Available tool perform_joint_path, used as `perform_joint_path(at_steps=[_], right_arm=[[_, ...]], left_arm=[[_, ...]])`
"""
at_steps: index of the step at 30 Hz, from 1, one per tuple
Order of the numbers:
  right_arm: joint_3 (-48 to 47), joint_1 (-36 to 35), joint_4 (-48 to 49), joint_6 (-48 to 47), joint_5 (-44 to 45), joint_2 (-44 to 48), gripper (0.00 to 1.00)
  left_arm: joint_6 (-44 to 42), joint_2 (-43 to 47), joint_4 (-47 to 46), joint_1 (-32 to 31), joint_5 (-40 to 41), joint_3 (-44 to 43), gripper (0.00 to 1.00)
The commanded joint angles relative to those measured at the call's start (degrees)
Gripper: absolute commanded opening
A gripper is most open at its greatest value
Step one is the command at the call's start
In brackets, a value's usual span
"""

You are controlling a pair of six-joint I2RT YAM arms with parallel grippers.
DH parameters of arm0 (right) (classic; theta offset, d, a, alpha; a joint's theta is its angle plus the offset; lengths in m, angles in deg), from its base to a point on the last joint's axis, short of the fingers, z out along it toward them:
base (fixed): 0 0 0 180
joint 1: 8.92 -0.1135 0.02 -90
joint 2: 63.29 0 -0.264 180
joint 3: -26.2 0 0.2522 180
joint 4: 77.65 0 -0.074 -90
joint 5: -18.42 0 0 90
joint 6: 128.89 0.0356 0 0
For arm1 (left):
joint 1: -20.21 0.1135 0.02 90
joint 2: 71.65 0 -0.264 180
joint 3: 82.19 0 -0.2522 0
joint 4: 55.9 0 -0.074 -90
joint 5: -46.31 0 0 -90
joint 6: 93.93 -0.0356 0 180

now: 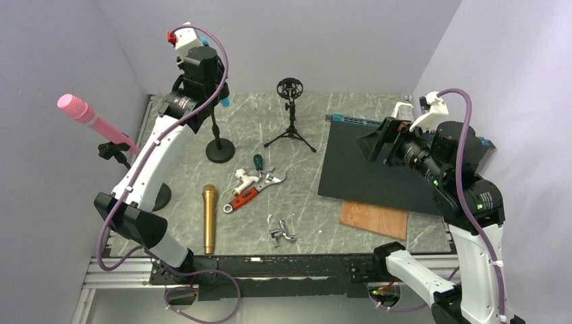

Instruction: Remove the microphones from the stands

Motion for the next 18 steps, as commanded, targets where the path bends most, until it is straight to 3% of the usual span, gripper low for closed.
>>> perform_joint_path(at_steps=[1,3,7,12,18], right_arm=[[-1.8,-0.2,1.8,0.5,0.3,-0.9,0.99],[-3.2,-0.1,1.1,-0.1,0.1,-2.1,0.98],[-6.7,-0.1,-2.4,0.8,1.2,-6.2,0.99],[-12.4,-0.1,-8.3,1.2,0.7,-12.2,1.00],[-14.8,-0.1,-7.4,3.2,1.6,-14.0,1.00]], left_arm=[[2.7,3.7,-3.7,-0.6,-4.7,1.7,0.55],[1.5,4.5,-3.3,-0.6,-6.2,2.1,0.69],[-0.2,5.6,2.6,-0.6,-10.3,-0.8,0.87],[-1.9,9.8,6.7,-0.5,-14.1,0.2,0.96],[-1.2,19.4,13.3,-0.6,-16.1,6.4,0.97]])
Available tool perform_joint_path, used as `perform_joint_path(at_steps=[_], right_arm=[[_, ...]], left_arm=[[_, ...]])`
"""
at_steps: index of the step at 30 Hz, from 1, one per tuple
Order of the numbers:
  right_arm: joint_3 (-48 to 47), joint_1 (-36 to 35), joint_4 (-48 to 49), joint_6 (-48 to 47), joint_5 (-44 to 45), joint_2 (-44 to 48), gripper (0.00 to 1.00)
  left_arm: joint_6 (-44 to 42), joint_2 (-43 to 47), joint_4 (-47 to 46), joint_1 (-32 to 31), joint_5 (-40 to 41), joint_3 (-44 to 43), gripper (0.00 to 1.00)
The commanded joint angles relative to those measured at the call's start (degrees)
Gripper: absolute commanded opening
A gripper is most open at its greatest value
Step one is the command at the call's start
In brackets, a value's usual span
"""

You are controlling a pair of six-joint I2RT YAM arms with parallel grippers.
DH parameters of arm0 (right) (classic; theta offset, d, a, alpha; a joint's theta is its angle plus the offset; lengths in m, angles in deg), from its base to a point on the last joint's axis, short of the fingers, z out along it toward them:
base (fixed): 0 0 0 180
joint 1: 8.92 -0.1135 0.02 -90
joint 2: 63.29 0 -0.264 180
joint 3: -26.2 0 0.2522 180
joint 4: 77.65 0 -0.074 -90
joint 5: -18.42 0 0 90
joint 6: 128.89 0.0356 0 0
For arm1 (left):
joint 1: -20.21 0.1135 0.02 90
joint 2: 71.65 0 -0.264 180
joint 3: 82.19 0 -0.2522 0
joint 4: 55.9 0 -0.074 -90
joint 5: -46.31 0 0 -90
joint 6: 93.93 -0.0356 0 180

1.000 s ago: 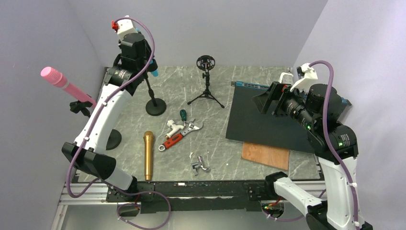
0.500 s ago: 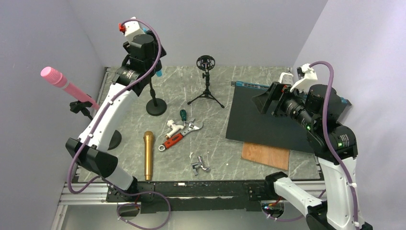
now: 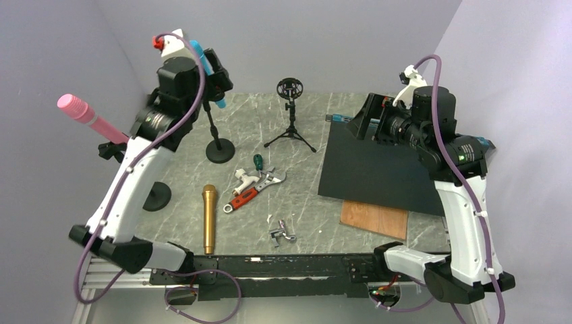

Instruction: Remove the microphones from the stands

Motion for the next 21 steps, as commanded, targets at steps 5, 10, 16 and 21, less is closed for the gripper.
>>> perform_joint_path(at_steps=[5,10,16,21], right_arm=[[-2.6,-1.5,4.2,2.7,0.4,-1.4,1.00],[-7.5,-6.4,7.2,3.0,6.1,-6.0,1.00],[-16.8,-18.4,8.5,2.6,19.3,-13.7,1.00],[-18.3,-24.4,15.8,2.2,24.4,-18.8,1.00]], left_arm=[[0.5,18.3,9.3,-0.3,-9.4,11.1,0.97],[0.5,27.1,14.1,-0.2,-18.3,16.3,0.97],[-4.6,33.8,19.5,-0.3,-27.4,14.6,0.97],[-4.1,38.3,25.3,-0.2,-31.2,14.1,0.99]])
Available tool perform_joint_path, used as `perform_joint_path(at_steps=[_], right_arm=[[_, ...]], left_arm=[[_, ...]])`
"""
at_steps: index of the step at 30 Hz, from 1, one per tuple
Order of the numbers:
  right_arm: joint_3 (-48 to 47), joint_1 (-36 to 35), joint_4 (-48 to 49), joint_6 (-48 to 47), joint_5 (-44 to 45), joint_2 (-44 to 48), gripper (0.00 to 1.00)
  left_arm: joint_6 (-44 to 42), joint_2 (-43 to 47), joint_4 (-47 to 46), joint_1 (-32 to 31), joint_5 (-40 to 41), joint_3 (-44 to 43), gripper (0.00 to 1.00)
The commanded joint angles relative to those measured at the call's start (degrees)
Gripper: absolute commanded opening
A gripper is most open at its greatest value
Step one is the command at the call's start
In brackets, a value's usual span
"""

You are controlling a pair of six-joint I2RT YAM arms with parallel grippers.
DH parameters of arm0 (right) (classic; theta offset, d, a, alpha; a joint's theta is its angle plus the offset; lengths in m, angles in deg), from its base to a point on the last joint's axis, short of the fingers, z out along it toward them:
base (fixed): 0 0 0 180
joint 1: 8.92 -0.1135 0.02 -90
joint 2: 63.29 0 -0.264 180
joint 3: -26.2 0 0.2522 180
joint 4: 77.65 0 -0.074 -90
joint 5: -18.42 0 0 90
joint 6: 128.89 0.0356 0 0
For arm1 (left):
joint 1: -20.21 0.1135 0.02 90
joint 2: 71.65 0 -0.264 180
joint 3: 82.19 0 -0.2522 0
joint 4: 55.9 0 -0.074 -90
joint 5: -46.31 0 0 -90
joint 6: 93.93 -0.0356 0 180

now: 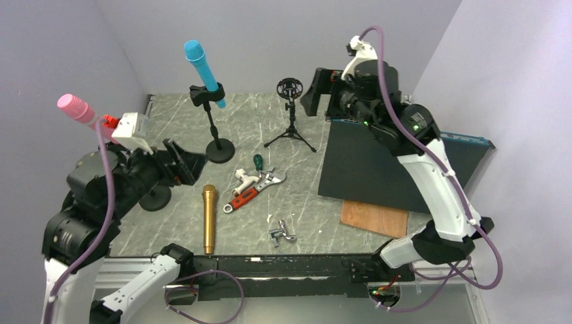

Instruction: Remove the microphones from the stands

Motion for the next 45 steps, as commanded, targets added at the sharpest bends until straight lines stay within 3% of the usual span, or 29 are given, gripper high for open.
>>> perform_joint_path(at_steps=[1,8,10,13,20,29,39,45], right_arm=[[-1.9,-4.0,10.5,-0.6,7.6,-3.3,1.00],[-1.8,-6.7,22.2,-4.8,7.0,-12.3,1.00],[-3.3,-6.9,25.5,-5.9,6.2,-15.7,1.00],[-4.0,-7.2,32.5,-7.1,3.4,-19.8,1.00],[-5.1,-8.5,48.5,-9.0,-4.1,-28.0,1.00],[-13.4,-11.0,54.7,-12.7,-5.2,-38.5,1.00],[-16.2,-16.4,65.8,-21.0,11.3,-45.2,1.00],[-26.3,-17.7,68.4,-28.0,17.9,-52.8,1.00]], left_arm=[[-0.6,3.5,4.8,-0.2,-7.3,-0.9,0.99],[1.7,4.2,8.1,-0.2,-2.1,-2.9,0.97],[2.7,2.9,7.6,-0.2,-4.4,-4.4,0.96],[3.2,2.2,7.1,-0.2,-6.2,-3.9,0.96],[1.0,1.8,13.8,-0.2,-0.2,-8.8,0.98],[1.9,3.7,16.1,-0.2,4.9,-8.1,0.99],[3.1,5.0,21.9,-0.2,10.4,-12.3,0.97],[-0.5,2.6,23.7,-0.2,14.0,-19.2,0.96]])
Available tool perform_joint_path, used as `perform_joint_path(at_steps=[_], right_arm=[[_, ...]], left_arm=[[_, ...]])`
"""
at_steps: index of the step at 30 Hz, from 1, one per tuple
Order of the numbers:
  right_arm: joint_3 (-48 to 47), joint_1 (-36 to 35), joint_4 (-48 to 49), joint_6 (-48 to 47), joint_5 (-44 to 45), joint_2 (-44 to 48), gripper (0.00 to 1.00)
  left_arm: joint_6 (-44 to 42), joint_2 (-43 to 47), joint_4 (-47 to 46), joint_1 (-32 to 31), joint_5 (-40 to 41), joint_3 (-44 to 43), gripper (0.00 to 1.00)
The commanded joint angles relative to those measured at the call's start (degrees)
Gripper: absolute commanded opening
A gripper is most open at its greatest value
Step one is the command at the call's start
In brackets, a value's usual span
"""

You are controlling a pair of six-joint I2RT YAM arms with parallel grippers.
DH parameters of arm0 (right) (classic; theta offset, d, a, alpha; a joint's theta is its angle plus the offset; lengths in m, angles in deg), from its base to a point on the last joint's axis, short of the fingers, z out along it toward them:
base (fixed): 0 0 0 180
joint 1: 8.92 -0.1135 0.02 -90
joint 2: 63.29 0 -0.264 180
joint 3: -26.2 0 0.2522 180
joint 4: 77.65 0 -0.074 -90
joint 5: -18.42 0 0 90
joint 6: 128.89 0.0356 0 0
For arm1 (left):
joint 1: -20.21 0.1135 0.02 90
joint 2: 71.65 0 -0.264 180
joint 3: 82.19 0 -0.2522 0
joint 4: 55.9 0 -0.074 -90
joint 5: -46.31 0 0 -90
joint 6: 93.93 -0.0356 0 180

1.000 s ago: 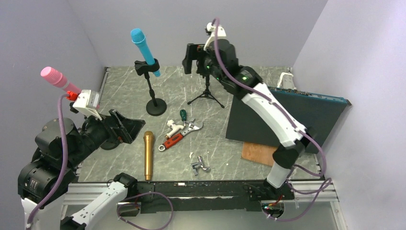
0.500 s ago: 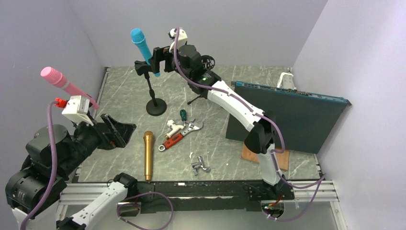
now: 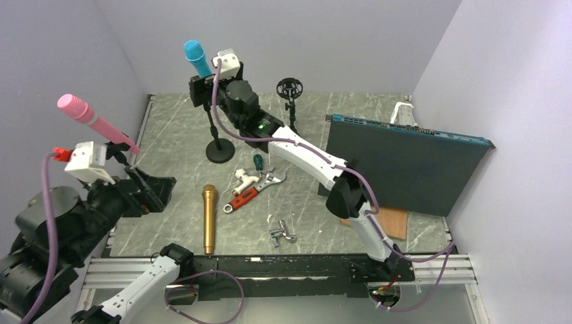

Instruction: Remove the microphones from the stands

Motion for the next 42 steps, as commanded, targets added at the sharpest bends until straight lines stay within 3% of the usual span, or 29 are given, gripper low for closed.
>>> perform_joint_path(at_steps=[1,4,13,16,20,22,27,32,36,42], right_arm=[[-7.8,-0.2,6.7,-6.7,6.4,-3.8,0.99],[-8.3,-0.2,7.9,-8.8,6.7,-5.1,0.96],[-10.0,-0.7,13.7,-16.5,6.1,-8.4,0.67],[-10.1,-1.0,15.8,-19.6,5.0,-9.5,0.53],[-7.5,-1.7,18.1,-23.2,5.0,-8.1,0.14],[-4.7,-1.6,19.0,-23.6,4.7,-5.9,0.00],[-0.4,-1.4,13.3,-25.4,0.0,-0.7,0.00],[15.1,1.3,12.7,-20.8,-8.7,9.6,0.00],[17.9,3.8,7.5,-17.6,-15.2,13.4,0.00],[13.4,7.7,-3.9,-12.3,-23.7,13.9,0.00]], left_arm=[[-2.2,-1.7,1.8,-0.1,4.3,-4.9,0.96],[-0.6,-1.6,1.7,-0.1,3.9,-3.6,0.96],[2.7,1.3,-2.6,-0.1,2.5,-0.5,0.91],[4.0,0.8,-1.5,-0.1,4.1,-0.5,0.86],[5.9,-2.3,2.4,-0.2,5.3,-0.3,0.86],[6.2,-3.8,2.6,-0.1,5.2,0.7,0.86],[9.1,-3.5,-4.5,-0.1,2.5,10.8,0.88],[6.9,-4.2,-17.6,-0.1,2.9,19.1,0.95],[6.9,-6.6,-26.0,0.0,5.4,23.4,0.96],[3.7,-9.5,-36.3,2.9,6.8,28.8,0.96]])
